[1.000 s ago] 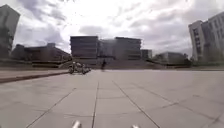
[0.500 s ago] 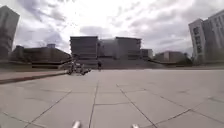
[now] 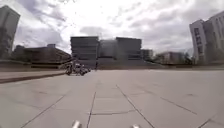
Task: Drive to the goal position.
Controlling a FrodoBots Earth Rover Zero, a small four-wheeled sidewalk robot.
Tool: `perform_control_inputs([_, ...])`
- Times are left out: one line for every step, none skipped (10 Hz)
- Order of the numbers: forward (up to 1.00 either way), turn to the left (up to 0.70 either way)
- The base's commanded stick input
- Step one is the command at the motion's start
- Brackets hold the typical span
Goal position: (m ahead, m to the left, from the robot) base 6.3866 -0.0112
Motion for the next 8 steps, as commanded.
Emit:
perform_control_inputs([0.7, 0.0])
perform_control_inputs([0.7, 0.0])
perform_control_inputs([0.7, 0.0])
perform_control_inputs([0.7, 0.0])
perform_control_inputs([0.7, 0.0])
perform_control_inputs([0.7, 0.0])
perform_control_inputs([0.7, 0.0])
perform_control_inputs([0.7, 0.0])
